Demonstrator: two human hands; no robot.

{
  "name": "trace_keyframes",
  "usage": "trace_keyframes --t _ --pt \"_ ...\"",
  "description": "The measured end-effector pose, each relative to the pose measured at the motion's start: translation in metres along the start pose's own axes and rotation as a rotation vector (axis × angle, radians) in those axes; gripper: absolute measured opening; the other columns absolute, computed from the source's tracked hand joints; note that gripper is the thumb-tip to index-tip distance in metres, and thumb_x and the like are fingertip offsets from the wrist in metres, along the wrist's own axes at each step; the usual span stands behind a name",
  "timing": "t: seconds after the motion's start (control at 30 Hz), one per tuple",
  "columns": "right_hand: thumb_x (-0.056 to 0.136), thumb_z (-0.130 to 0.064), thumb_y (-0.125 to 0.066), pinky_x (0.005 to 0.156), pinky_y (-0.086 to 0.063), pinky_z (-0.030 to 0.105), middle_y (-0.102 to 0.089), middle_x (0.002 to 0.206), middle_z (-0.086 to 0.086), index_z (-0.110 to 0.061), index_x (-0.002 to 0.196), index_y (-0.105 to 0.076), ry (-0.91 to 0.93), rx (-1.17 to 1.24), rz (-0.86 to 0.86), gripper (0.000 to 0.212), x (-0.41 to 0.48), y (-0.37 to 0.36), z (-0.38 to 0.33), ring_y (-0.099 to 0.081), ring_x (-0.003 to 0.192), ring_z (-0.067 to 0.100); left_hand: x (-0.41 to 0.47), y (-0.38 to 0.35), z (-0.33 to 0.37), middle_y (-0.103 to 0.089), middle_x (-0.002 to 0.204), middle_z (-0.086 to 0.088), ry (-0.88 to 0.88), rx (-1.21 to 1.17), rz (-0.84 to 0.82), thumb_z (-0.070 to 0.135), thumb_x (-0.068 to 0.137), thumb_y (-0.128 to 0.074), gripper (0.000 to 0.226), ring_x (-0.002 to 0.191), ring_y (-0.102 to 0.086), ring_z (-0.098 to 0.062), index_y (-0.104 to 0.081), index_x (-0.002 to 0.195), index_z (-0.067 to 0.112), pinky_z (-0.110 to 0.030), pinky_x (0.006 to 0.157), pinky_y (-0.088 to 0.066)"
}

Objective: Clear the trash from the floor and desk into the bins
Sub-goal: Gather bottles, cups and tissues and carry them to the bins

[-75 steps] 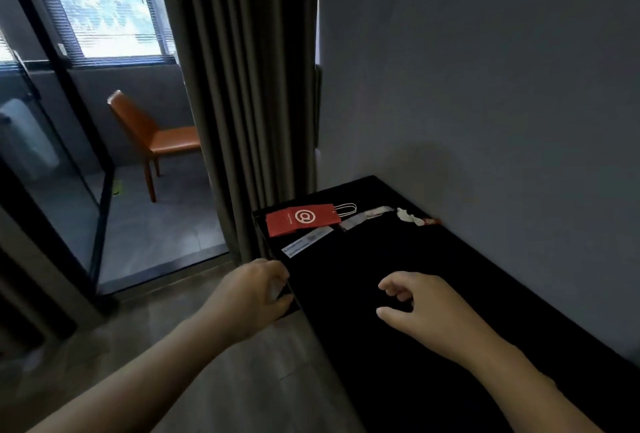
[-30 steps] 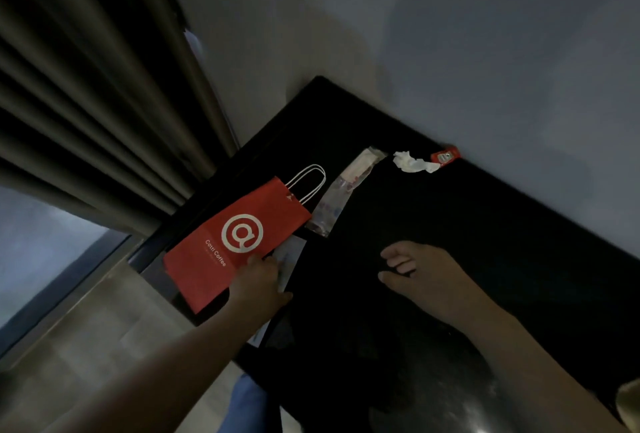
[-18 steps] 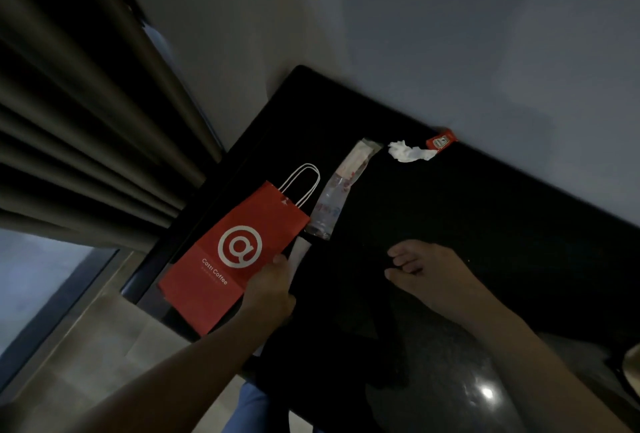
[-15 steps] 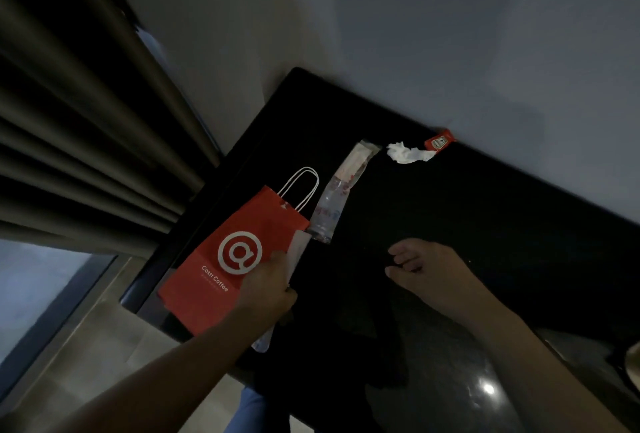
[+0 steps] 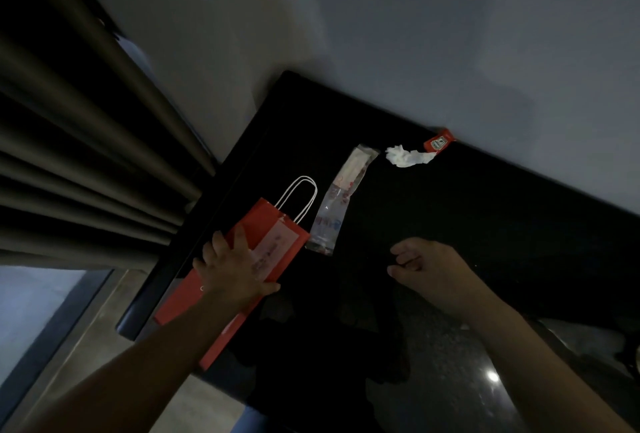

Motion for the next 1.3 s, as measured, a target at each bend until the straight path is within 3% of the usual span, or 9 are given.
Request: trace_keyframes --t 0.2,0.47,0.63,0.77,0.93,1.03,1.13,1.23,1.3 --pt "0.082 -0.036 -0.073 0.068 -0.046 0.010 -0.061 0.091 -0.020 -0.036 0.104 -0.059 -0.017 -0.007 0.006 0.026 0.005 0.004 0.009 -0.061 0.082 -0.007 0.010 0.007 0.005 -0.011 0.145 -0.016 -0.019 -0.015 -0.003 0.065 0.048 -0.078 0.137 0.131 -0.021 -0.038 0.006 0.148 0.022 -0.052 0.107 -0.027" --pt "0.083 -0.032 -0.071 0.066 -0.046 0.007 -0.060 0.090 -0.018 -0.029 0.107 -0.060 -0.041 -0.022 0.042 0.026 0.004 0.020 0.022 -0.060 0.081 -0.002 0.025 0.059 0.045 -0.013 0.148 -0.016 -0.065 -0.253 0.034 0.076 0.043 -0.069 0.137 0.133 -0.020 -0.040 0.005 0.148 0.030 -0.055 0.108 -0.027" --pt "0.082 -0.034 -0.072 0.069 -0.049 0.014 -0.062 0.091 -0.015 -0.029 0.108 -0.062 -0.094 0.038 0.076 0.028 0.003 0.028 0.044 -0.060 0.081 -0.002 0.041 0.071 0.107 -0.018 0.145 -0.015 -0.136 -0.264 0.013 0.083 0.045 -0.065 0.135 0.131 -0.024 -0.038 0.005 0.148 0.032 -0.055 0.106 -0.031" --pt "0.081 -0.034 -0.073 0.074 -0.050 0.022 -0.061 0.093 -0.014 -0.024 0.113 -0.063 -0.153 0.037 0.103 0.035 0.008 0.037 0.059 -0.060 0.082 0.004 0.056 0.065 0.137 -0.017 0.145 -0.016 -0.057 -0.196 -0.004 0.077 0.049 -0.071 0.139 0.131 -0.025 -0.037 0.009 0.149 0.024 -0.054 0.104 -0.033" --pt "0.084 -0.037 -0.069 0.081 -0.045 0.025 -0.055 0.125 0.002 -0.023 0.134 -0.049 -0.174 -0.116 0.166 0.055 0.048 0.077 0.050 -0.056 0.106 0.016 0.070 0.062 0.139 -0.013 0.147 -0.016 0.064 -0.214 -0.011 0.082 0.038 -0.072 0.151 0.135 -0.020 -0.036 0.012 0.149 0.024 -0.056 0.101 -0.034" --pt "0.085 -0.036 -0.067 0.082 -0.045 0.028 -0.043 0.139 0.009 -0.023 0.140 -0.040 -0.176 -0.157 0.254 0.063 0.089 0.101 0.032 -0.053 0.115 0.023 0.074 0.058 0.140 -0.015 0.149 -0.018 0.067 -0.307 -0.021 0.083 0.038 -0.072 0.148 0.136 -0.021 -0.038 0.002 0.150 0.021 -0.057 0.102 -0.036" --pt "0.084 -0.042 -0.068 0.085 -0.046 0.032 -0.038 0.138 0.016 -0.016 0.141 -0.039 -0.142 -0.164 0.349 0.068 0.130 0.110 0.015 -0.052 0.113 0.029 0.077 0.053 0.141 -0.025 0.145 -0.020 0.042 -0.420 -0.010 0.072 0.047 -0.078 0.135 0.131 -0.033 -0.039 -0.011 0.149 0.015 -0.053 0.097 -0.044" --pt "0.080 -0.055 -0.066 0.102 -0.040 0.043 -0.029 0.143 0.017 -0.014 0.142 -0.035 -0.221 -0.158 0.390 0.081 0.166 0.109 0.006 -0.038 0.126 0.039 0.076 0.047 0.143 -0.038 0.132 -0.016 -0.009 -0.481 0.038 0.056 0.053 -0.084 0.112 0.113 -0.050 -0.034 -0.028 0.140 0.013 -0.045 0.085 -0.052" --pt "0.077 -0.061 -0.065 0.103 -0.037 0.047 -0.024 0.146 0.017 -0.017 0.142 -0.033 -0.280 -0.190 0.408 0.085 0.182 0.104 0.004 -0.030 0.131 0.041 0.073 0.045 0.147 -0.049 0.122 -0.011 -0.062 -0.549 0.076 0.044 0.054 -0.087 0.097 0.099 -0.058 -0.028 -0.037 0.131 0.012 -0.039 0.078 -0.054"
Point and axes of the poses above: each hand's wrist, its own x-axis towards the middle knuckle, its own y-axis out of the back of the hand, z = x × y, the point moved 2 cm from there along x, towards the middle knuckle
